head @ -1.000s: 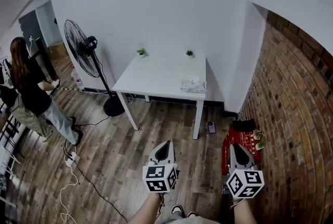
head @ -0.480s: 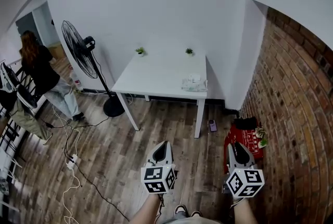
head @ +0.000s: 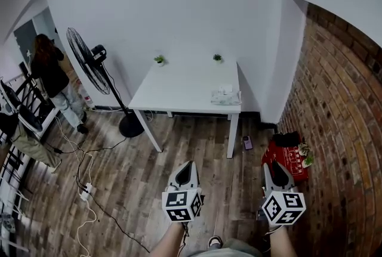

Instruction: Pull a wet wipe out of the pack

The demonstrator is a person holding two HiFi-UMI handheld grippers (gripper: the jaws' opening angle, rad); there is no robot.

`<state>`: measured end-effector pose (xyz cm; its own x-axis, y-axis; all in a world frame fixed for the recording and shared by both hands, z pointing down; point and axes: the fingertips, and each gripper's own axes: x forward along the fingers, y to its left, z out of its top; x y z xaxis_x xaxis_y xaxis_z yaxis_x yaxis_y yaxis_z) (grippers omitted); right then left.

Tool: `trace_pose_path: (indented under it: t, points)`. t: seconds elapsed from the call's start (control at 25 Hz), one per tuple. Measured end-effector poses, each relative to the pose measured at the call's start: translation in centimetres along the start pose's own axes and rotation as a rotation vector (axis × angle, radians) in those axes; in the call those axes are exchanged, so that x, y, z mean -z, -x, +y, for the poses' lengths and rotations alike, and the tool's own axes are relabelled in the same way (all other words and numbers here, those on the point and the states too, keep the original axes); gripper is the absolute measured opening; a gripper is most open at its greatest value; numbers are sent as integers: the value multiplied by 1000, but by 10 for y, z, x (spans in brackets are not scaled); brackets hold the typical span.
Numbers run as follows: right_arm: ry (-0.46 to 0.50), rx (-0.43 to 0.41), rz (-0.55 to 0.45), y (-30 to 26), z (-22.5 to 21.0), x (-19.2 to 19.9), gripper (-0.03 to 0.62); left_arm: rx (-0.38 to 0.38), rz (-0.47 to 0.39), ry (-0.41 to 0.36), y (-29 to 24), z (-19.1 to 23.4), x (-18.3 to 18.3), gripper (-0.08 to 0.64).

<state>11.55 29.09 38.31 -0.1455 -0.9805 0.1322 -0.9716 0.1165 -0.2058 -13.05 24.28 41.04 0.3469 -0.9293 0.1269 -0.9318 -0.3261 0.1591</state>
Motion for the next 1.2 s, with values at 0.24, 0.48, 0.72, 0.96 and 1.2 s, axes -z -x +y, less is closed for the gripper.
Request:
trace_pose_path:
  t: [0.24,0.48,0.72,0.96,1.2]
  points:
    - [-16,23,34,-9,-3,14,115,7,34,8,-12,8,12,2]
    - [-27,45,40,-33,-18,15,115,6,50,6,-38,15,16,2]
    - [-24,37,52,-74,-36,10,115,-11,54,14,-80,25,13,2]
    - [-9,20,74,-128,-57,-5,115,-44,60,35,-131,34,6,2]
    - [-1,-6,82,-190,-87,-25,113,-90,54,46,-190,43,-7,2]
